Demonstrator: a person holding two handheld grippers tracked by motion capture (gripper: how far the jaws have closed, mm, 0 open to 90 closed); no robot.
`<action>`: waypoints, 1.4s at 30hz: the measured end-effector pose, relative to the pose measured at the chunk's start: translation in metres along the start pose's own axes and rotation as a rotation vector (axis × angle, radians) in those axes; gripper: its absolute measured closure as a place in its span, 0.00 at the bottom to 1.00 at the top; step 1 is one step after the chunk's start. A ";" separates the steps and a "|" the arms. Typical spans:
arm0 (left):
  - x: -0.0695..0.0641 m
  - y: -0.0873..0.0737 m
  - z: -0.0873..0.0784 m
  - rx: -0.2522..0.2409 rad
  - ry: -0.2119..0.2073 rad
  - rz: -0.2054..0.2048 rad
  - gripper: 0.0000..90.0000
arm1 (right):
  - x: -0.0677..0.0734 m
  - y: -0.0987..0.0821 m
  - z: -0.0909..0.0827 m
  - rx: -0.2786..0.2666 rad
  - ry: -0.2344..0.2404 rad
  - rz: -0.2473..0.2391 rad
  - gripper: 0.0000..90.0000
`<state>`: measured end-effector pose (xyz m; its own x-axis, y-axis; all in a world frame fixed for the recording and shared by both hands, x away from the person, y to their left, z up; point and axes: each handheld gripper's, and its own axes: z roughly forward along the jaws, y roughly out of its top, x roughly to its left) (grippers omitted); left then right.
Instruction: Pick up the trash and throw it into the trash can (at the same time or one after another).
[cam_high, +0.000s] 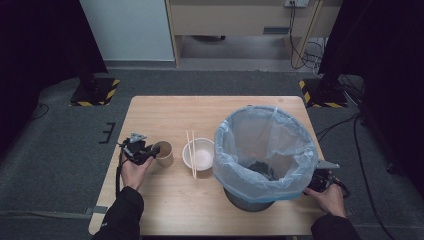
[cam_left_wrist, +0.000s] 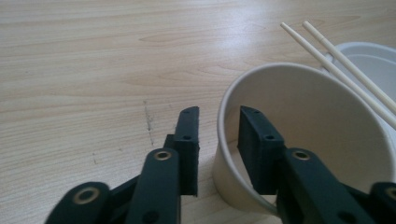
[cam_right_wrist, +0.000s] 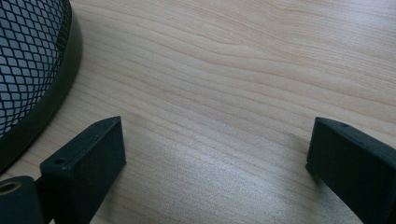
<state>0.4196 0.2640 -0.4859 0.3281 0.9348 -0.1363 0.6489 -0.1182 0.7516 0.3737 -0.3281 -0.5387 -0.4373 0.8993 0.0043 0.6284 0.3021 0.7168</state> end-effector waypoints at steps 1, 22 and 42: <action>-0.001 0.000 0.000 0.003 0.000 0.001 0.82 | 0.000 0.000 0.000 0.000 0.000 0.000 0.05; -0.007 0.023 -0.051 -0.236 -0.031 -0.009 0.91 | 0.000 0.000 0.000 0.001 0.001 0.000 0.05; -0.031 0.056 -0.118 -0.518 -0.124 0.008 0.91 | 0.000 0.000 0.000 0.001 0.002 -0.001 0.05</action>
<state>0.3646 0.2680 -0.3638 0.4308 0.8842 -0.1809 0.2321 0.0851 0.9690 0.3738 -0.3280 -0.5388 -0.4389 0.8985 0.0049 0.6288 0.3033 0.7160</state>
